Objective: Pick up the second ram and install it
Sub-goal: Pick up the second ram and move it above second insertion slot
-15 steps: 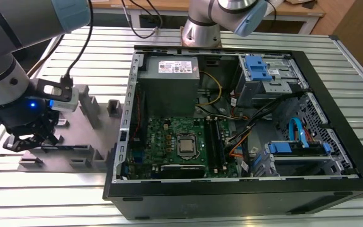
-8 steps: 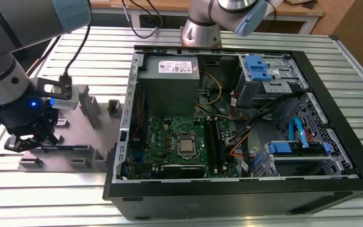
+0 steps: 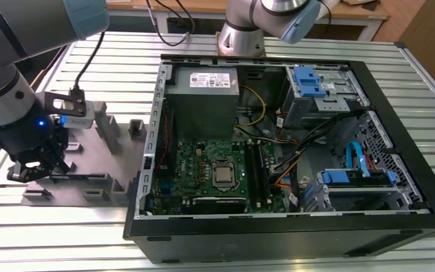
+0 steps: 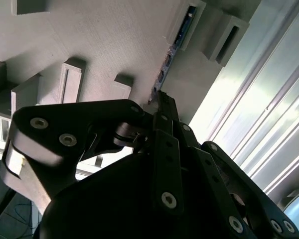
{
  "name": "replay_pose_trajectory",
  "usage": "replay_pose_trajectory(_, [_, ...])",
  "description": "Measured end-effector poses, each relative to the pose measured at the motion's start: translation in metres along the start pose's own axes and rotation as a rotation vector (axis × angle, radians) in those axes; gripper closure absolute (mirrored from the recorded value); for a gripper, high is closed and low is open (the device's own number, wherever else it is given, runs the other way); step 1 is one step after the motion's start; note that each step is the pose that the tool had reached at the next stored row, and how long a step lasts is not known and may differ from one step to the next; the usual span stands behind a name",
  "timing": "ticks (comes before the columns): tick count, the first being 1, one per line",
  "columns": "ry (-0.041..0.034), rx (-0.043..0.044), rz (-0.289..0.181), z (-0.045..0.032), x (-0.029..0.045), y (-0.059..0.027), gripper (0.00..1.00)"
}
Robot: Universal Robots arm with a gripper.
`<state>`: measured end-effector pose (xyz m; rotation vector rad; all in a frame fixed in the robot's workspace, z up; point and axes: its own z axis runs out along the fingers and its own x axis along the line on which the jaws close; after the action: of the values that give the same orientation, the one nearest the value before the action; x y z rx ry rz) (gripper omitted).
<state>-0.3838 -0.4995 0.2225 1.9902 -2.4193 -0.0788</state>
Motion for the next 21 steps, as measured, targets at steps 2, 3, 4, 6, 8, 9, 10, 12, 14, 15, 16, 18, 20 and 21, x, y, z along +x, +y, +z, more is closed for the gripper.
replay_pose_trajectory(2, [0.0007, -0.0004, -0.016, 0.0, 0.0, 0.0, 0.93])
replay_pose_trajectory(3, [0.0011, -0.0007, -0.024, 0.0, 0.0, 0.0, 0.93])
replay_pose_trajectory(4, [0.0015, -0.0009, -0.033, 0.0, 0.0, 0.0, 0.93])
replay_pose_trajectory(6, [0.0022, -0.0013, -0.05, 0.0, 0.0, 0.0, 0.93])
replay_pose_trajectory(8, [0.003, -0.0018, -0.068, 0.0, 0.0, 0.0, 0.93])
replay_pose_trajectory(9, [0.0034, -0.002, -0.078, 0.0, 0.0, 0.0, 0.93])
replay_pose_trajectory(10, [0.0039, -0.0023, -0.088, 0.0, 0.0, 0.0, 0.93])
replay_pose_trajectory(12, [0.0049, -0.0029, -0.11, 0.0, 0.0, 0.0, 0.93])
replay_pose_trajectory(14, [0.0058, -0.0035, -0.133, 0.0, 0.0, 0.0, 0.93])
replay_pose_trajectory(15, [0.0064, -0.0038, -0.146, 0.0, 0.0, 0.0, 0.93])
replay_pose_trajectory(16, [0.007, -0.0041, -0.158, 0.0, 0.0, 0.0, 0.93])
replay_pose_trajectory(18, [0.0075, -0.0045, -0.172, 0.0, 0.0, 0.0, 0.93])
replay_pose_trajectory(20, [0.0077, -0.0045, -0.174, 0.0, 0.0, 0.0, 0.93])
replay_pose_trajectory(21, [0.0077, -0.0045, -0.174, 0.0, 0.0, 0.0, 0.93])
